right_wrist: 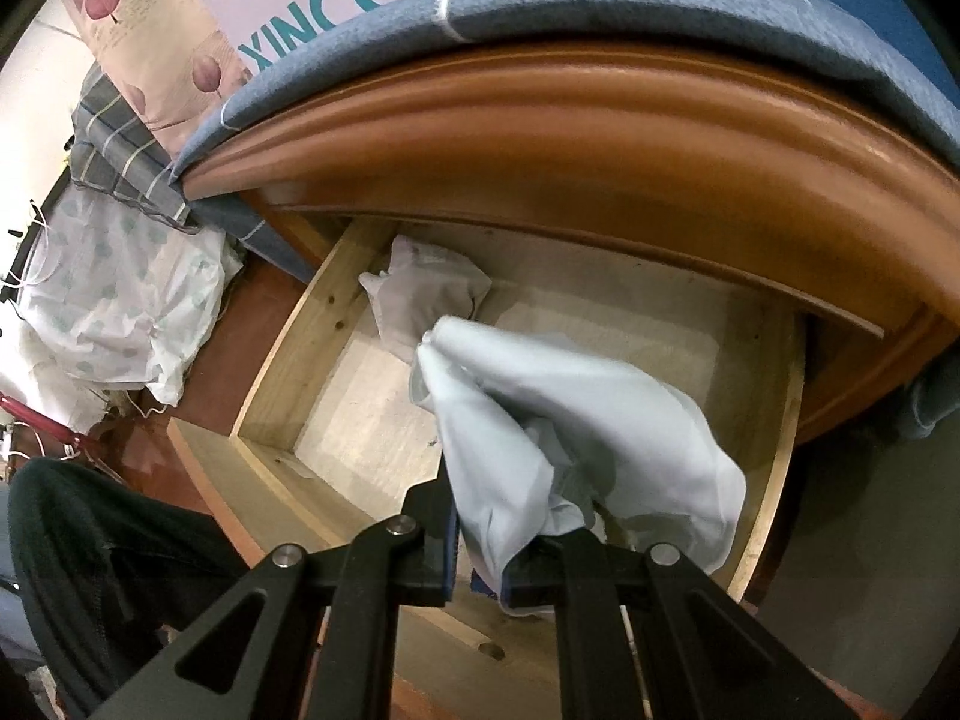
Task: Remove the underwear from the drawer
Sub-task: 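Lift the rolled white sock with the left gripper and release it into the box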
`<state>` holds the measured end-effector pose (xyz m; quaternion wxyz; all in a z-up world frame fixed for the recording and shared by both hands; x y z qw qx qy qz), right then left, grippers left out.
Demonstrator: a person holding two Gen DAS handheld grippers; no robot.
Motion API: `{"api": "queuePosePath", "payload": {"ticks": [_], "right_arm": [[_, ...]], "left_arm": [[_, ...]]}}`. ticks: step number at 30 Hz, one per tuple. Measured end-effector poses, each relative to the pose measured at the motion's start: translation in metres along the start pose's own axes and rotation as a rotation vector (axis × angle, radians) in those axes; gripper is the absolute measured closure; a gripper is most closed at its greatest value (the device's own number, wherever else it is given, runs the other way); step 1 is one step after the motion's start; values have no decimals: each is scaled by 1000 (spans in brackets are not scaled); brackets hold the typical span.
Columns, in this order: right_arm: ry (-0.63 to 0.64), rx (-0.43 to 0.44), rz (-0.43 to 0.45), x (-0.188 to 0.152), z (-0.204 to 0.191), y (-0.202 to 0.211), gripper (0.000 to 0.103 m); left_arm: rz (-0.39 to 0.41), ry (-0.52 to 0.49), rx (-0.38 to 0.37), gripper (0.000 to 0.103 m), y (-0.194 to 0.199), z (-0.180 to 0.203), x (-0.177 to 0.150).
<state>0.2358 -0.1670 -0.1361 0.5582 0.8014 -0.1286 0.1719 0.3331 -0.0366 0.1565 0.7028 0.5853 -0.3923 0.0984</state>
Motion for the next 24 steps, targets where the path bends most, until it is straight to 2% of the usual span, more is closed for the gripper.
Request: {"api": "queuePosePath", "payload": {"ticks": [7,12,16,24], "right_arm": [[-3,15,-5,-1,0,1,94],[-14,35,-5,-1,2,4,94],[-21,50,-11,0,1,3,94],[-20,57,-17,-1,0,1,94]], "left_arm": [[-39,13,30,60,-63,0,41],[-125,49,13,60,-121,1,48],[-170,45,30,60,-158,0,50],[-180,52,40,56,-185,0,47]]}}
Point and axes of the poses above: each gripper's, at about its wrist camera, not at the fingertips, and y roughly against the way its jaws point, z to its right, x to its top, the point moved 4 cm from there along -y, roughly the way its jaws point, and after that the axes turned 3 degrees about -y, right-handed, at the moved point
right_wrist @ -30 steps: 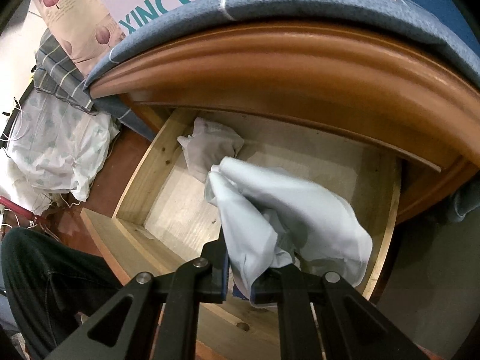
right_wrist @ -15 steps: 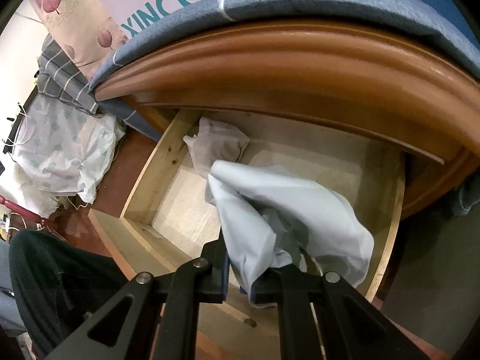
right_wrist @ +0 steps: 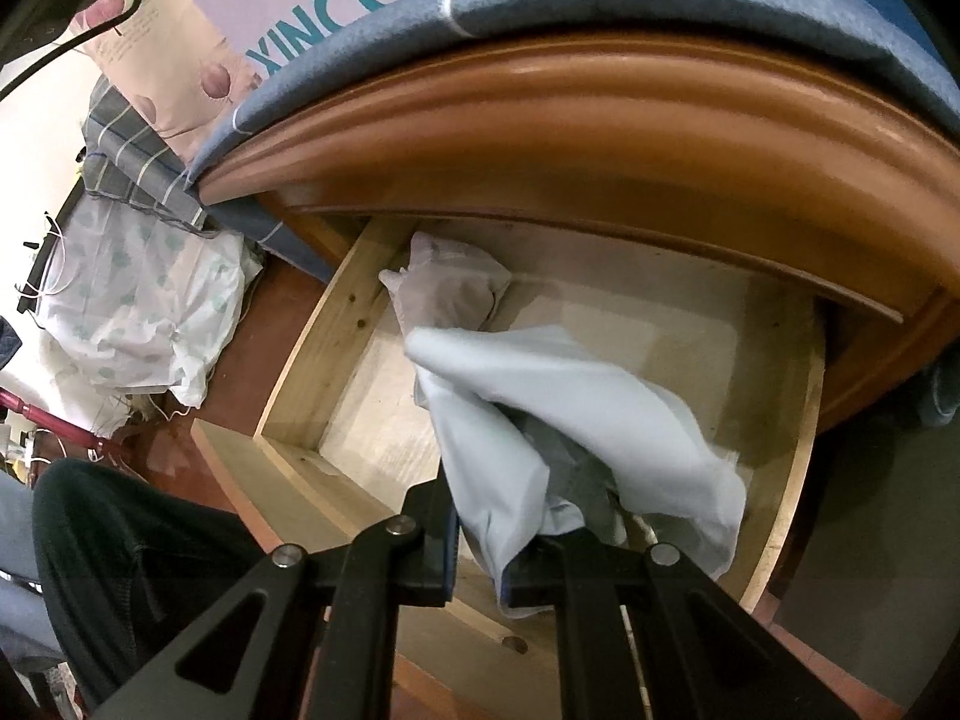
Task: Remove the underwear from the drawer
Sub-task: 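Lift the rolled white sock with the left gripper and release it into the box, then carry the white garment with the right gripper and release it into the box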
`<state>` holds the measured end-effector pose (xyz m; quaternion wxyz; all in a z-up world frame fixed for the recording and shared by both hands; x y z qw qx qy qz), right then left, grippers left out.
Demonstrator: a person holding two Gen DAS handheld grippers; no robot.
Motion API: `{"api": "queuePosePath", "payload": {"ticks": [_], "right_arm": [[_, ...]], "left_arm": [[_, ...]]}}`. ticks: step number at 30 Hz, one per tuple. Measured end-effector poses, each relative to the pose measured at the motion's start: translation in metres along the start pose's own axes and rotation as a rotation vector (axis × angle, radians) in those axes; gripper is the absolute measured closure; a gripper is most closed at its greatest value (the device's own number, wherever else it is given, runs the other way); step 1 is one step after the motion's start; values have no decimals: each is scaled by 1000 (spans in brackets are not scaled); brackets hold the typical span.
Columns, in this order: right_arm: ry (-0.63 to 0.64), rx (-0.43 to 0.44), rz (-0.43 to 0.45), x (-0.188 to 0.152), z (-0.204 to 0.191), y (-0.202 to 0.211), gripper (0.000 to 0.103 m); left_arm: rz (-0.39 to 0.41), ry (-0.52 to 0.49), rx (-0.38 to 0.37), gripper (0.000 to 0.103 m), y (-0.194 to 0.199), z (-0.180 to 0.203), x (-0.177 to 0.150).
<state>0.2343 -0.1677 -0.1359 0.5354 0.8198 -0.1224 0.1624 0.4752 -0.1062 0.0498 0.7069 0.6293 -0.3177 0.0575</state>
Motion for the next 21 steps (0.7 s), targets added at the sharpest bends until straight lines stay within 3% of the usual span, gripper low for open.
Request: {"api": "queuePosePath", "payload": {"ticks": [2,3,5,10,12,16,21], "right_arm": [[-6,-2,0,1,1,-1,94],[-7,-2,4,0,1,0,94],[-3,-4,5,0,0,0,94],[2,-12,14,0,-1,0,94],[4,-16,26,0,-1,2,94],[24,-38,45,2,-3,5,94],[78,-65,80,4,-13,17,94]], "left_arm": [[7,-17,-6,51,1,2,-1],[8,-22,-9,40,3,3,-3],[27,-25,-23,31,9,4,-6],[115,-38,-27,27,45,7,-18],[155,-32,-10,21,64,4,-30],[244,2,56,15,104,-10,-80],[286,67,146,13,118,-36,-151]]}}
Point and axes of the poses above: each gripper's, at about its wrist camera, not at the fingertips, and y roughly against the way its jaws point, z to its right, x to its top, the point moved 4 cm from there along -y, roughly the way its jaws point, and after that the axes turned 3 degrees about -y, right-handed, at the moved point
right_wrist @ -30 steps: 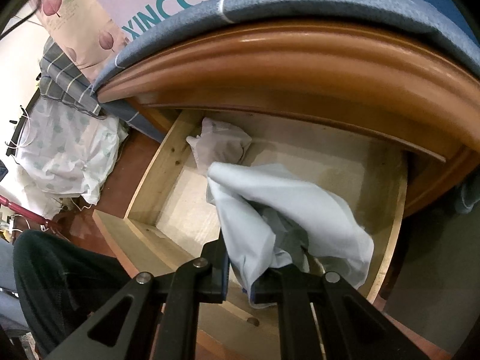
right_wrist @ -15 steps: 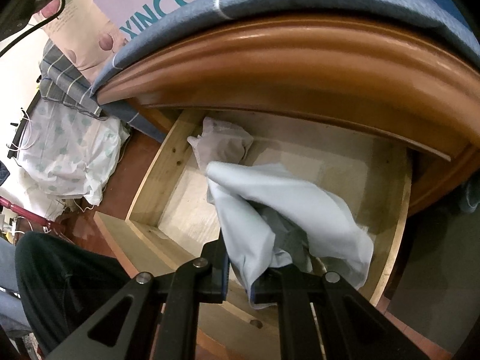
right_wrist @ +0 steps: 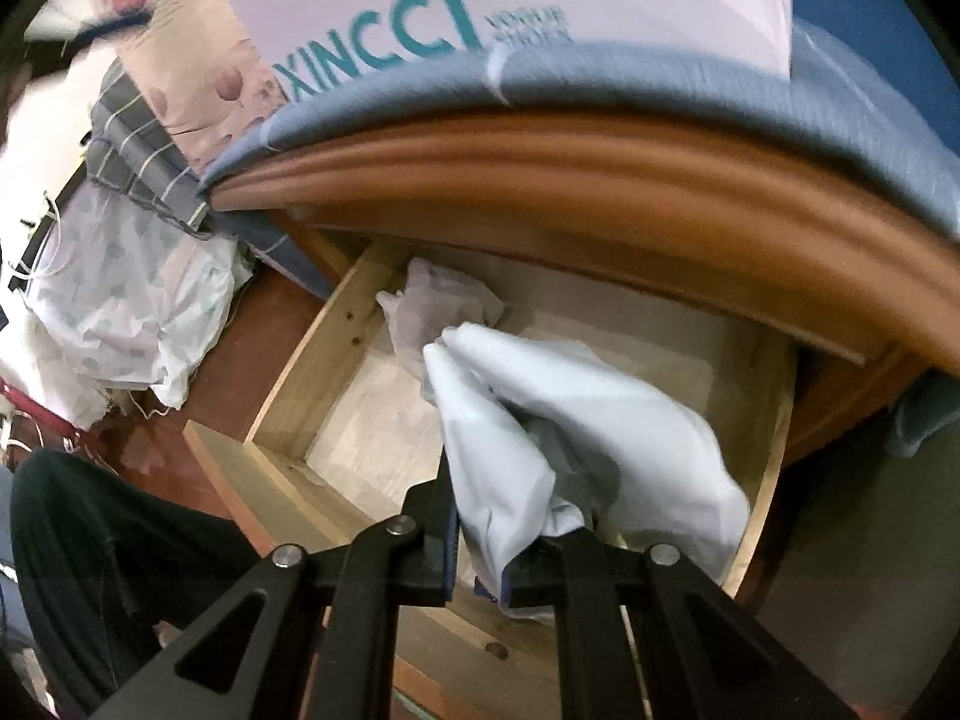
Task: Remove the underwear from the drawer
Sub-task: 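Carry the white garment with the right gripper and release it into the box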
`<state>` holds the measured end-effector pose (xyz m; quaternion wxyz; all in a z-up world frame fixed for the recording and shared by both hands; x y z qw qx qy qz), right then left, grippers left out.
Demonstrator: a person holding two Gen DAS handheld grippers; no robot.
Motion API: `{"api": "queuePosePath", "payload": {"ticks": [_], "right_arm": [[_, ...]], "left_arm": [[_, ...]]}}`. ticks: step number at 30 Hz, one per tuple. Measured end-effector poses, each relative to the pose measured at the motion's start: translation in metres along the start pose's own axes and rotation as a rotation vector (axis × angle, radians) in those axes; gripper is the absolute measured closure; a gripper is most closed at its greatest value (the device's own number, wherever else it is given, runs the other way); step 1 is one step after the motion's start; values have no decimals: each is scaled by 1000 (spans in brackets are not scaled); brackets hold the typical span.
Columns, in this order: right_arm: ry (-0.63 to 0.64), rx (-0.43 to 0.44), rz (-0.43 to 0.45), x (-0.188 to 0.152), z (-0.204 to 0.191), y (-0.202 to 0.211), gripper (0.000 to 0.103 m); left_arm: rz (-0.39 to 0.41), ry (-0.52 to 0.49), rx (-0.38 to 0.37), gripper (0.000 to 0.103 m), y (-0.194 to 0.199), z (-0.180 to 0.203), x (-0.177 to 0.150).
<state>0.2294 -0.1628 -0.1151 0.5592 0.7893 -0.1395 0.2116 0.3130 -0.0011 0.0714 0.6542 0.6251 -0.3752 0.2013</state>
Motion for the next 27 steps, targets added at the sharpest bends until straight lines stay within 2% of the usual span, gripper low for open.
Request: {"api": "queuePosePath", "payload": {"ticks": [2,5,9,11,15,19,21,27], "right_arm": [[-7,-3,15,5,-4,7,94],[-19,-27,27,13,-7,17,94],[-33,-38,39,23,-15,35,94],[-28,-42,53,30,-22,48,94],[-35,-25,70,42,-34,75,94],[-34,-8,85,56,-48,104,94],[-27,-3,99,64,-55,120,94],[26,-3,183,105,-88,182,94]], "left_arm": [[-13,25,30,13,5,-16,-30],[-53,105,32,13,-1,-38,-68],[-116,211,33,13,-22,-64,-102],[-125,210,39,13,-29,-70,-107],[-144,215,96,12,-35,-82,-115],[-155,269,93,12,-35,-94,-120],[-149,273,114,12,-33,-98,-122],[-154,272,107,7,-33,-98,-121]]}}
Point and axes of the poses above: each gripper's, at about its wrist camera, not at the fingertips, and y roughly against the way its jaws point, z to its right, x to its top, the point moved 4 cm from there along -y, roughly the way its jaws point, and after that the axes turned 3 degrees about -y, right-handed, at the moved point
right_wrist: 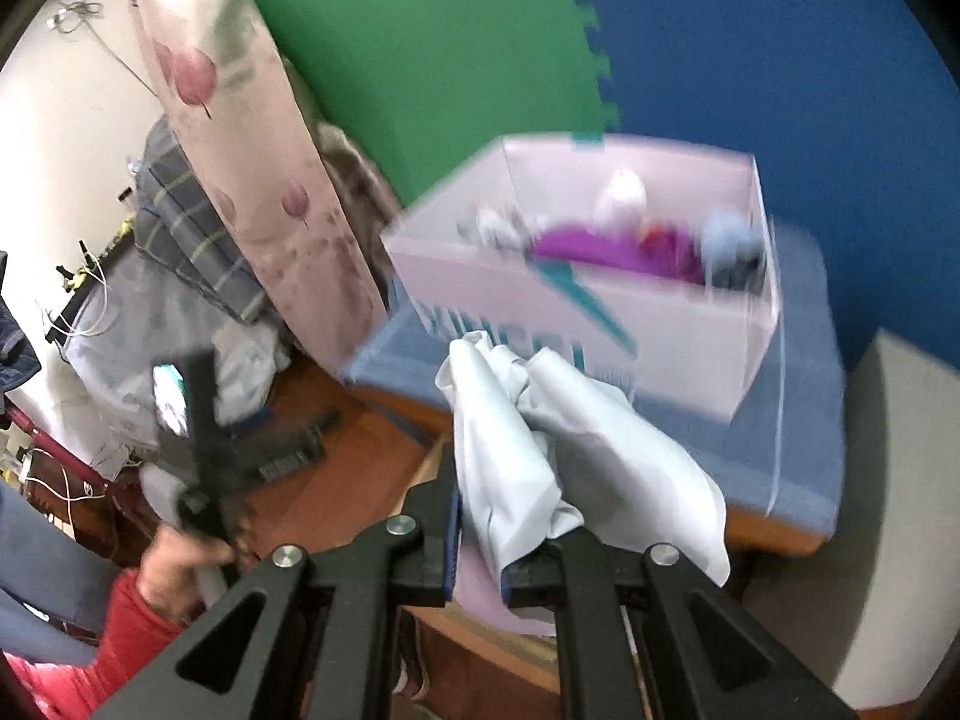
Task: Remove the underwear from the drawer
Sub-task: 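Carry the white garment with the right gripper and release it into the box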
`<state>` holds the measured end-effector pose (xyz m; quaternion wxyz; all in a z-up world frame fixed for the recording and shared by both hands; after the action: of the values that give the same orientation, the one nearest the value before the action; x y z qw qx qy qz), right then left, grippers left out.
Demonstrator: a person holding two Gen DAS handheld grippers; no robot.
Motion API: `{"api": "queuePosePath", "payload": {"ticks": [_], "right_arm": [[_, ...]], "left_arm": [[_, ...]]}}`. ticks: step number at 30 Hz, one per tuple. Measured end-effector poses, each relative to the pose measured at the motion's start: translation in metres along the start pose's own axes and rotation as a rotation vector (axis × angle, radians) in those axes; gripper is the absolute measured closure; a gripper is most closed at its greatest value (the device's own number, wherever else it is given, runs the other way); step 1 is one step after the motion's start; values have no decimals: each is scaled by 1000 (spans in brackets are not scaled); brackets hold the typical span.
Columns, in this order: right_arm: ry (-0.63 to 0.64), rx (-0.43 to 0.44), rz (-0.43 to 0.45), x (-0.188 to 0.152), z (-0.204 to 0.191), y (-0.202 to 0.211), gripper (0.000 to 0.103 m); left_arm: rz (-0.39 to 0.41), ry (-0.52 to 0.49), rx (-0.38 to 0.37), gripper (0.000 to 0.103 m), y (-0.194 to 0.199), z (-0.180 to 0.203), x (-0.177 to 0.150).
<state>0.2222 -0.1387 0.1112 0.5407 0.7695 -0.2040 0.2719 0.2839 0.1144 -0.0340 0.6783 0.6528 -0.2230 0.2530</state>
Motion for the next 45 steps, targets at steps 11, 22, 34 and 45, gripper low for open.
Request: {"api": "queuePosePath", "payload": {"ticks": [11,22,34,45], "right_arm": [[70,-104,249,156,-27,57,94],[-31,-232,227,241,19,-35,94],[-109,-324,29,215,83,-165,91],[-69,-372,5,214,83,-170,43]], "left_arm": [[5,-32,-7,6,1,9,-2],[0,-43,-25,6,-1,13,-2],[-12,-51,-36,6,-6,17,-4],[-26,-57,-41,6,-8,18,-5]]}}
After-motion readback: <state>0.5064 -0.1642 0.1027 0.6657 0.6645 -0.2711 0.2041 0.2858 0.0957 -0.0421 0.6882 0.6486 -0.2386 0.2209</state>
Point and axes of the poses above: each gripper's, at about its wrist camera, not at the fingertips, and y roughly against the way its jaws point, z to its right, x to its top, the point moved 4 cm from there along -y, roughly the way its jaws point, and after that the axes turned 3 degrees about -y, right-handed, at the moved point
